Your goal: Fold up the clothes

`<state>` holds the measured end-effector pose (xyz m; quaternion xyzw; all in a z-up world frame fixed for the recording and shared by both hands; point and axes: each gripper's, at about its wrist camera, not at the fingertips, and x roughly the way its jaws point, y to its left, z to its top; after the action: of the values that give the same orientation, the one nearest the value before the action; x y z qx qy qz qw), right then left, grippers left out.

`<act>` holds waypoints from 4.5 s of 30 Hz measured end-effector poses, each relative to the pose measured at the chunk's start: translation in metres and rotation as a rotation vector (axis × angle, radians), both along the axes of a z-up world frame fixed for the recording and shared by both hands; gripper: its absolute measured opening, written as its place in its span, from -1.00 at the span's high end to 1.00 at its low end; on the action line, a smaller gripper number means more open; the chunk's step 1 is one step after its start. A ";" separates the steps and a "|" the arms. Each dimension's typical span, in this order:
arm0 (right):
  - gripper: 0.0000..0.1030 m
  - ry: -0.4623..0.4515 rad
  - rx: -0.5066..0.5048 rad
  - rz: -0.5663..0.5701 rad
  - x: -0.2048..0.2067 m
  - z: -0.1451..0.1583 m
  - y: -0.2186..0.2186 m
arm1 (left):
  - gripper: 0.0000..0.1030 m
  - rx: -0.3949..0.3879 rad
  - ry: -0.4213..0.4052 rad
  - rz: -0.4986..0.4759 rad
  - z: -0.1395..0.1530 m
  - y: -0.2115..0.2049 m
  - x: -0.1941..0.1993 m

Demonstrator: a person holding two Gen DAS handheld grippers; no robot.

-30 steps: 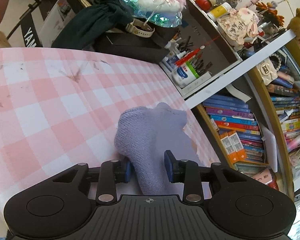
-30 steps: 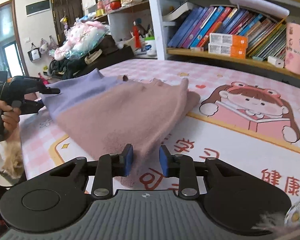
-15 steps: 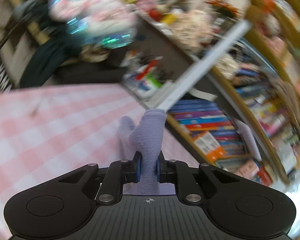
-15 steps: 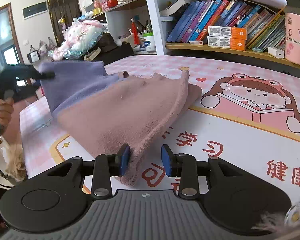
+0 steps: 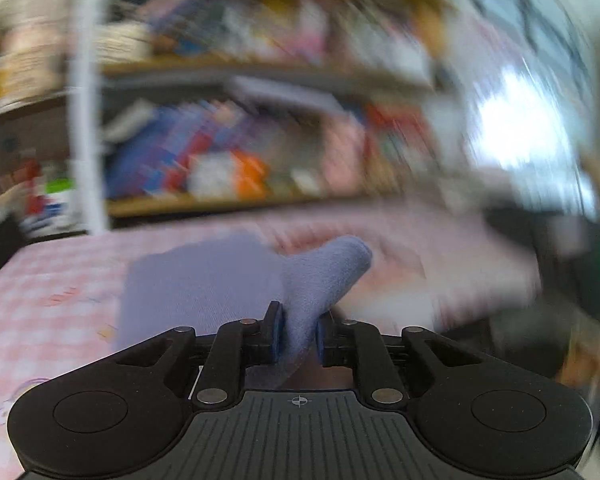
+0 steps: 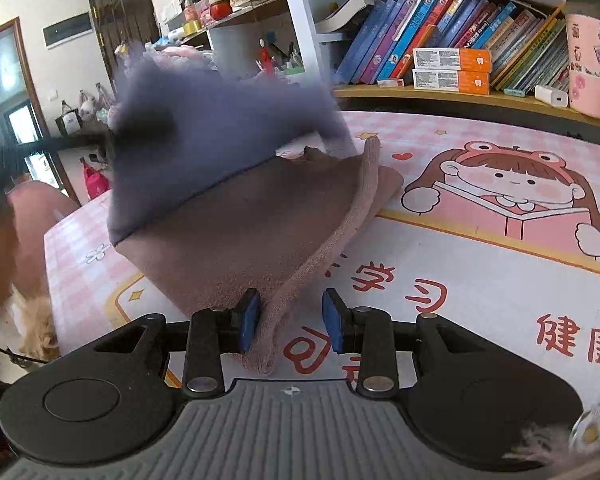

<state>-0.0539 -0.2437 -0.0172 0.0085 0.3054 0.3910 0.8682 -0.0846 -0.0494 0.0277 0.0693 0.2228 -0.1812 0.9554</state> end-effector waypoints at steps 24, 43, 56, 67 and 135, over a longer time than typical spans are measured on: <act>0.38 0.023 0.027 0.000 0.003 0.001 -0.005 | 0.61 0.273 -0.083 -0.108 -0.022 -0.039 -0.022; -0.33 0.351 0.598 -0.034 0.056 0.017 -0.041 | 0.66 0.125 -0.081 -0.109 -0.016 -0.013 -0.025; -0.29 0.431 0.550 -0.232 0.118 0.032 -0.021 | 0.56 0.030 -0.053 -0.135 -0.024 0.006 -0.023; -0.49 0.538 0.539 -0.136 0.071 0.010 -0.017 | 0.65 -0.309 -0.033 -0.101 -0.010 0.048 -0.017; 0.50 0.070 0.098 -0.216 0.006 0.017 0.045 | -0.94 -0.436 0.214 0.112 -0.044 0.147 0.057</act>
<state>-0.0475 -0.1983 -0.0001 0.0975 0.3131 0.3092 0.8927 -0.0277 0.0977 -0.0162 -0.1706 0.2820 -0.1783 0.9271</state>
